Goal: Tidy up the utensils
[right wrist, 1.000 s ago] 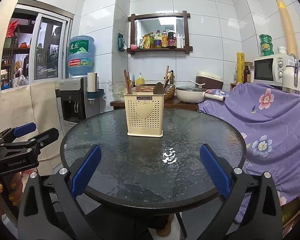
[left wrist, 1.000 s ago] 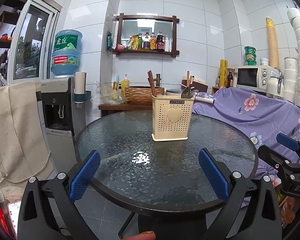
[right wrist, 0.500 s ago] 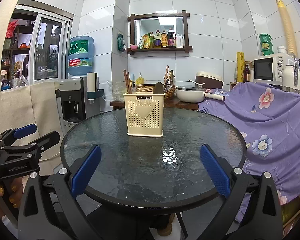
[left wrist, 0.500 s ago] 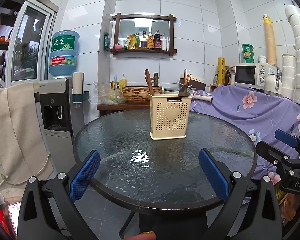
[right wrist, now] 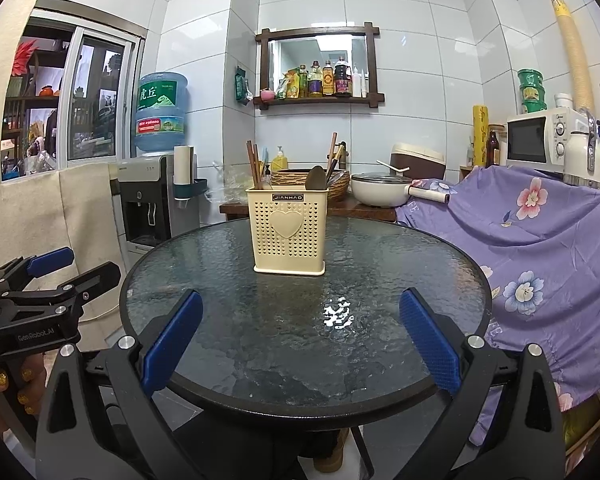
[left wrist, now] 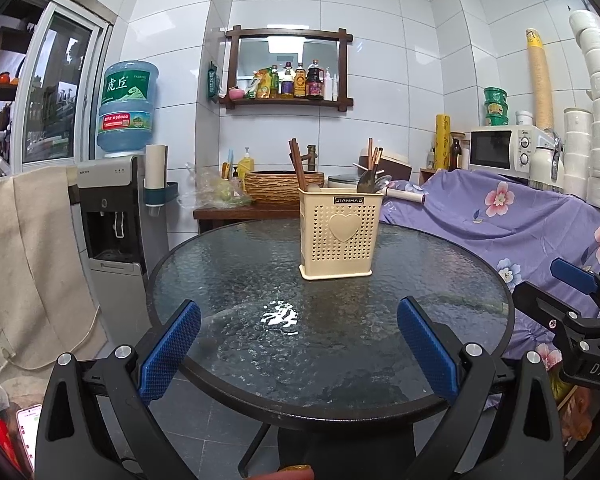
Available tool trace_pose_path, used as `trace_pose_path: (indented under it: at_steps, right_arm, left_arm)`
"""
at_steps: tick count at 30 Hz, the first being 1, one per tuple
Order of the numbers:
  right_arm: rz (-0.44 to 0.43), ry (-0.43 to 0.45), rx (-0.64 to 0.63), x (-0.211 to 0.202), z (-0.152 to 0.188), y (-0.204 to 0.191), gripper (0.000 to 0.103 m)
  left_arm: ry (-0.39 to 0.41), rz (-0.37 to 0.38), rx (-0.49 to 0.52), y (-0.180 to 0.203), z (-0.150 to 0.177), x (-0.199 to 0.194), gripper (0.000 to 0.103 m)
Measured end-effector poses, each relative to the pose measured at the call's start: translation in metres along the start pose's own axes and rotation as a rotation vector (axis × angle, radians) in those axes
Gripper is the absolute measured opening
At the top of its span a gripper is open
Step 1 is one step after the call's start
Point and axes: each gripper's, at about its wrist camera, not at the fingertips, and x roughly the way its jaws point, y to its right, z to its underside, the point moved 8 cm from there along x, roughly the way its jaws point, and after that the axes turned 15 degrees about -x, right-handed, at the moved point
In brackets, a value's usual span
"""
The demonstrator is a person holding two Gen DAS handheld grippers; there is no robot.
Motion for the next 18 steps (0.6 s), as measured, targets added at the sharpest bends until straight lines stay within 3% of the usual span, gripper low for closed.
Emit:
trace_pose_path:
  at_steps: [18]
  right_arm:
    - [-0.001,-0.001,-0.014,0.0018,-0.0037,-0.0033,0.097]
  left_arm:
    - [-0.004,-0.015,-0.003,-0.0019,-0.0021,0.0017,0.097]
